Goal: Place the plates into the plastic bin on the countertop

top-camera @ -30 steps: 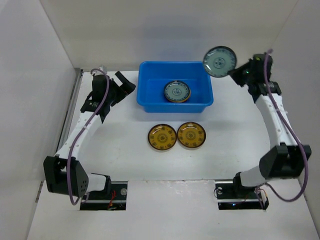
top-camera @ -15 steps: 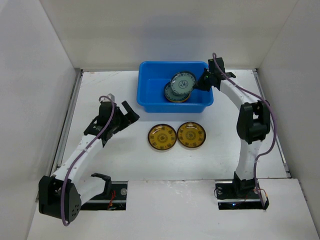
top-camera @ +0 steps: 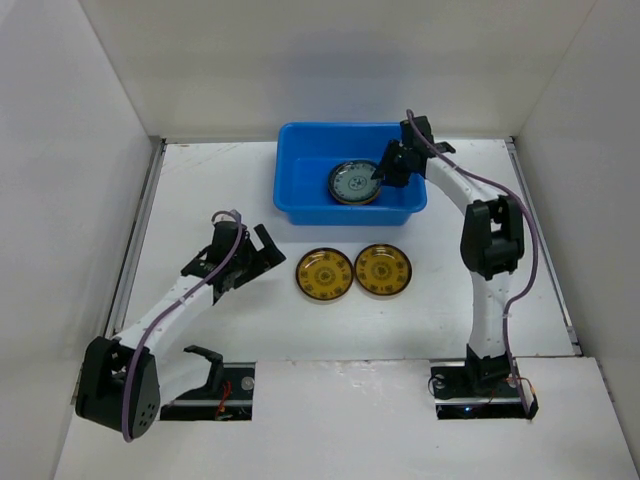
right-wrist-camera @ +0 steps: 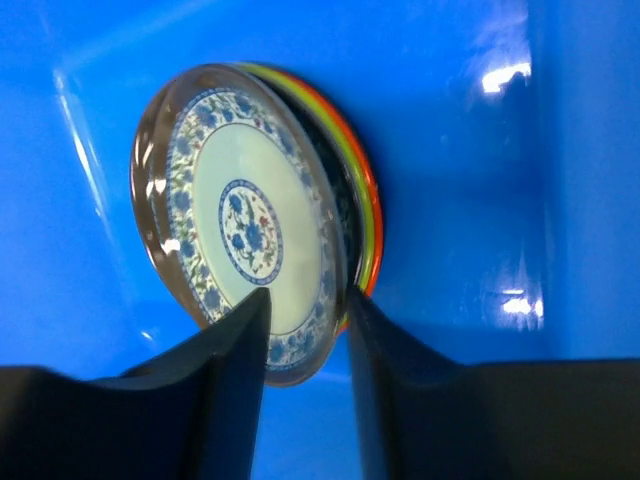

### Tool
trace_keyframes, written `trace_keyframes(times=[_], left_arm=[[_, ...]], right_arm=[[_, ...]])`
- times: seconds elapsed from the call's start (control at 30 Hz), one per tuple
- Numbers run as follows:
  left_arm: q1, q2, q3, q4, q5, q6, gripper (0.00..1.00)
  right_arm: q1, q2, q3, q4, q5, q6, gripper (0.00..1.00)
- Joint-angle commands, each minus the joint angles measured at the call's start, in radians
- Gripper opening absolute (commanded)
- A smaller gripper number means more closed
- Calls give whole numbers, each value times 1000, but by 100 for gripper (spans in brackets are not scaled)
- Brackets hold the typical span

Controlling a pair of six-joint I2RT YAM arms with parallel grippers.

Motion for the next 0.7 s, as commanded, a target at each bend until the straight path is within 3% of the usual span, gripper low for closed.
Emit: trace_keyframes(times=[0.0,0.17,0.27,0.43,0.67], left_arm=[[-21,19,-19,65,-5,-17,100],[-43,96,-12,113,26,-2,100],[-67,151,-6,154,58,1,100],[-118,243,4,213,98,12,98],[-162,311,-16,277,133,38,85]], right_arm=[[24,10,48,-18,22,-40,49],[52,-68,29,-24,107,-97,72],[58,-169,-13,-3,152,-117,77],[58,-356,-127,48,172,-143,81],[58,-553,-351,102,167,-139,80]])
